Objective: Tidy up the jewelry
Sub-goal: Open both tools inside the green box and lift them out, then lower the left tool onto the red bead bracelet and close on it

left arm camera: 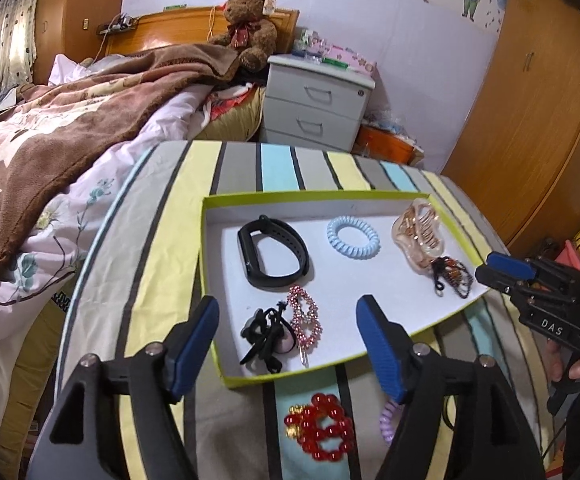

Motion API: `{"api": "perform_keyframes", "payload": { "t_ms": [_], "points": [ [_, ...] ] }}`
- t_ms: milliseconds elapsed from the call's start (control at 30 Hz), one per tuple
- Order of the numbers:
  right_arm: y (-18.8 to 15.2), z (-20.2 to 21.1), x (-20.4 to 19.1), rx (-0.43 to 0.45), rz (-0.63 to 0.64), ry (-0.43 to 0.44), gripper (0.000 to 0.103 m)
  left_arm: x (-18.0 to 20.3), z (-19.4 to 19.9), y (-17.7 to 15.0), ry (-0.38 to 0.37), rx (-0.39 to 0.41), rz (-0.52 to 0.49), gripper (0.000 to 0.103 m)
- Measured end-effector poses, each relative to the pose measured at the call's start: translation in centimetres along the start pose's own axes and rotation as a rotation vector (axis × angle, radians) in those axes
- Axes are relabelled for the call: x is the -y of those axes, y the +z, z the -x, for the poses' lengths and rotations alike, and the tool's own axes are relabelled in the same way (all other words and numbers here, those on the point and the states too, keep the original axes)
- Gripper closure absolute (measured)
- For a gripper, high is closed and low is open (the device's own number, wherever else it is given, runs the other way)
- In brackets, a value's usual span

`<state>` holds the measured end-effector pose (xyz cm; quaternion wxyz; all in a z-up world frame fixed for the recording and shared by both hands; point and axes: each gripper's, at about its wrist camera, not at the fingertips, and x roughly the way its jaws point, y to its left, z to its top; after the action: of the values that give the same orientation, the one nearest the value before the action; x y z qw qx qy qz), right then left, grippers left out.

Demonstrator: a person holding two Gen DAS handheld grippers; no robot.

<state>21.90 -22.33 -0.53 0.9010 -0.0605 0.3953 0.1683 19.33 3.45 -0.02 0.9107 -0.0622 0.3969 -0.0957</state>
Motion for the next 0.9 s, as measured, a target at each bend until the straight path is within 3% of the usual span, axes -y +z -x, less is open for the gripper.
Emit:
{"api": "perform_keyframes", "payload": {
  "t_ms": [400, 600, 900],
  "points": [
    [-2.6, 4.0, -0.6, 0.061, -0.075, 0.030, 0.067, -1.3, 4.0, -3.3, -0.036, 0.033, 0.048, 0.027],
    [-5.0, 5.2, -1.1, 0.065, -0.113, 0.033, 0.067, -0.5, 2.2, -5.3, -0.060, -0.042, 0.038, 0.026],
    [-6.6, 6.2, -1.4, 0.068, -0.134, 0.029, 0.067, 0.3, 0.4, -6.4, -0.044, -0.072, 0.030, 0.026]
  ]
}}
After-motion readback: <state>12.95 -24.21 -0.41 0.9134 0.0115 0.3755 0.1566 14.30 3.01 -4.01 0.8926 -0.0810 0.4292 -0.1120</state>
